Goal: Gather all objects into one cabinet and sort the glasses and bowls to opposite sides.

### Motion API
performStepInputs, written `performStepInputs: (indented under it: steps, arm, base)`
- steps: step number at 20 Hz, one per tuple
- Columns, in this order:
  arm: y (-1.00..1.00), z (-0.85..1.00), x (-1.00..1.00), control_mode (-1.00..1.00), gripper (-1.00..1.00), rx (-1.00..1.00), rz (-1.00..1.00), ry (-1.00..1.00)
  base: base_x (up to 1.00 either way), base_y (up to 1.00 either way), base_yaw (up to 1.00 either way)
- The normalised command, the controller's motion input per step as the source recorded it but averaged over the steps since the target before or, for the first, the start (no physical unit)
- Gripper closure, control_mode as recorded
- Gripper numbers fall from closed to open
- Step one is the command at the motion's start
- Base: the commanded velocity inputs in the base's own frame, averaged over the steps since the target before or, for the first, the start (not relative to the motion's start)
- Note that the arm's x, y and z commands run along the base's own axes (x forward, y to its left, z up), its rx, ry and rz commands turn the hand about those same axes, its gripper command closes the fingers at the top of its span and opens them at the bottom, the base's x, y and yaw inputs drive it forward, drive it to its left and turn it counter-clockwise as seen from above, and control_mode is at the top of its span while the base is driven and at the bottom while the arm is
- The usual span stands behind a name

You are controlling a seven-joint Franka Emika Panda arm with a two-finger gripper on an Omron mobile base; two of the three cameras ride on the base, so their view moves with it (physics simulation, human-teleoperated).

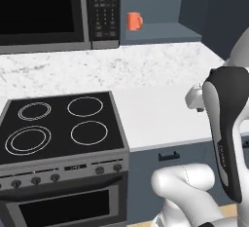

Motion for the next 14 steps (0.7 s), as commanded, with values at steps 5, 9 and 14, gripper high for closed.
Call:
performStepInputs:
  steps: [5,9,14]
  arm:
    - [0.0,0.0,0.0,1.0,-1.0,0.0,0.0,0.0]
    - [0.0,0.0,0.0,1.0,-1.0,0.0,0.0,0.0]
    - [0.0,0.0,0.0,1.0,-1.0,0.0,0.0,0.0]
  base:
    - [0.57,-0.02,0.07]
    - [0.56,-0.05,0.02]
    - [0.32,-0.23,0.0]
